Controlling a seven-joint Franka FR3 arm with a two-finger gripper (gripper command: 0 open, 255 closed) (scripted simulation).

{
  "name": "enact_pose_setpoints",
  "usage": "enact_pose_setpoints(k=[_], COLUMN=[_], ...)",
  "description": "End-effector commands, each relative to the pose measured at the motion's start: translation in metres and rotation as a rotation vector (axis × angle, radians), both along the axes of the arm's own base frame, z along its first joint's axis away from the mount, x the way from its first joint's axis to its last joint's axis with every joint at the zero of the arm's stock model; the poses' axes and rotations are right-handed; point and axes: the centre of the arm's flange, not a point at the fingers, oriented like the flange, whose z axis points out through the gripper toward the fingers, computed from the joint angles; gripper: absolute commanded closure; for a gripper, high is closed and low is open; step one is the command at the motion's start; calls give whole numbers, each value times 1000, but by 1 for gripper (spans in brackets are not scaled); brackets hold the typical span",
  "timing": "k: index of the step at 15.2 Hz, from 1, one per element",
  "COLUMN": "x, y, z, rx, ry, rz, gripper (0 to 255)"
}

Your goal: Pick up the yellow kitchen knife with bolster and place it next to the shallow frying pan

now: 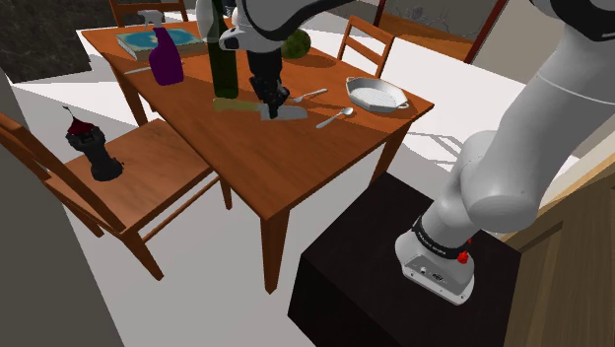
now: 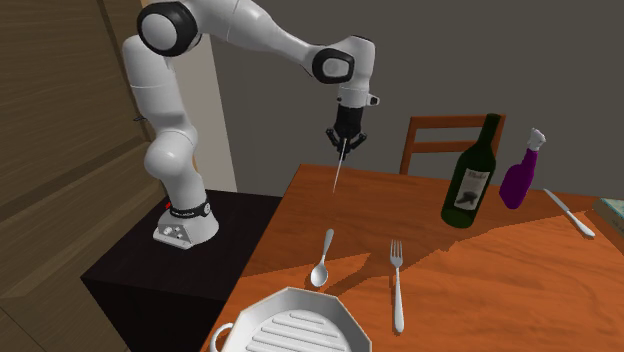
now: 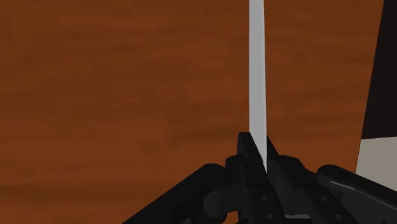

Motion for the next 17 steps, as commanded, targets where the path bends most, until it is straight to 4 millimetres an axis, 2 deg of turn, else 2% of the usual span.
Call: enact_pose_setpoints(k=[1,17], x=[-5,-94], y=[-12,-204], z=[4,6], rx=[0,0], ry=[1,1], rz=[0,0], gripper=[255,255])
